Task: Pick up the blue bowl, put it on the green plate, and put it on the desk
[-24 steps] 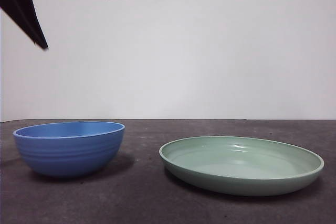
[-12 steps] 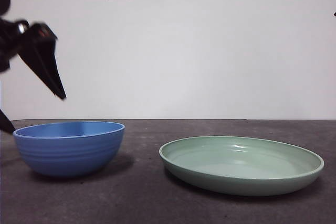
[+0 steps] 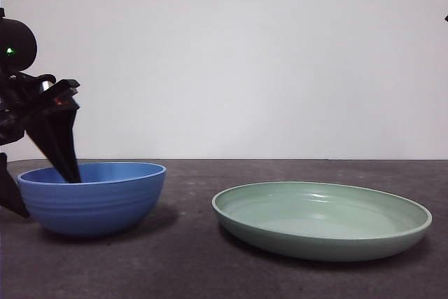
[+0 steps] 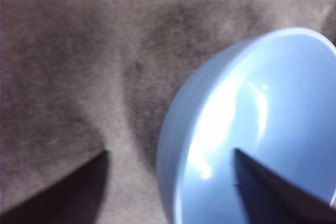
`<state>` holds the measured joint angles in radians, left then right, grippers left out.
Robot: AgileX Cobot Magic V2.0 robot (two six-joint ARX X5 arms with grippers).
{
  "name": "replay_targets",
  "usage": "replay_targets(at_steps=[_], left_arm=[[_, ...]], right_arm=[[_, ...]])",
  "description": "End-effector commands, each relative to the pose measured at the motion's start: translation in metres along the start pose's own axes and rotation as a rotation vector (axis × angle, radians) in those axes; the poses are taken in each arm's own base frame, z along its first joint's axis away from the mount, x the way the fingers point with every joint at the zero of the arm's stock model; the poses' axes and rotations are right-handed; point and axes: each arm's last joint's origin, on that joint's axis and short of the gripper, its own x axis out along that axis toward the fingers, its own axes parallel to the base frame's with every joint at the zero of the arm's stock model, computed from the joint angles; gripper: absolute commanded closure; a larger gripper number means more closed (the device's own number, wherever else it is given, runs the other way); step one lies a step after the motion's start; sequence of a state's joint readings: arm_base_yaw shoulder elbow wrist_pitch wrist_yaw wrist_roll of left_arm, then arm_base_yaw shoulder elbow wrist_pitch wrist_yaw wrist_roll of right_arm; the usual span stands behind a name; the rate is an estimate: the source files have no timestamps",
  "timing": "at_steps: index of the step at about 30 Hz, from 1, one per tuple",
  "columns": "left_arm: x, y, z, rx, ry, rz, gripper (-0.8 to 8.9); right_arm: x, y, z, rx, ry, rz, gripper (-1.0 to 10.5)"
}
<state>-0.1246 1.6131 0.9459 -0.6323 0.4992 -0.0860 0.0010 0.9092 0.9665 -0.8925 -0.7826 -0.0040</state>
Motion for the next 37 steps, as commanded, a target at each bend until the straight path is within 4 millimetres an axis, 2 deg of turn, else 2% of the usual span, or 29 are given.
replay_targets(at_steps=[1,2,8,12,16,20,22,27,32,37], left_arm=[[0.001,0.0,0.005,0.024,-0.008,0.006,5.46],[0.001,0.0,0.005,0.024,-0.007,0.006,5.57],[0.001,0.0,0.005,0.024,-0.008,0.009,7.91],[-0.003,-0.002,0.009,0.026,-0.011,0.043,7.99],[-0.015,-0.017,0.021,0.051,-0.011,0.117,7.99],[-0.032,-0.048,0.037,0.111,-0.033,0.131,7.99],[-0.04,-0.069,0.046,0.145,-0.061,0.14,7.99],[-0.045,-0.122,0.059,0.262,-0.116,0.092,7.99],[-0.029,-0.165,0.058,0.338,-0.121,0.037,7.99],[0.011,-0.197,0.051,0.428,-0.056,0.011,7.99]], right_arm=[[-0.001,0.002,0.004,-0.03,-0.012,0.005,3.5],[-0.001,0.002,0.004,-0.03,-0.012,0.005,3.5],[-0.001,0.002,0.004,-0.03,-0.012,0.005,3.5],[-0.001,0.002,0.004,-0.03,-0.012,0.005,3.5],[-0.001,0.002,0.004,-0.028,-0.01,0.005,3.5],[-0.001,0.002,0.003,-0.024,-0.006,0.005,3.5],[-0.001,0.002,0.003,-0.023,-0.005,0.005,3.5],[-0.001,0.002,0.003,-0.018,-0.004,0.005,3.5],[-0.001,0.002,0.003,-0.015,-0.004,0.005,3.5],[-0.001,0.002,0.003,-0.015,-0.004,0.005,3.5]])
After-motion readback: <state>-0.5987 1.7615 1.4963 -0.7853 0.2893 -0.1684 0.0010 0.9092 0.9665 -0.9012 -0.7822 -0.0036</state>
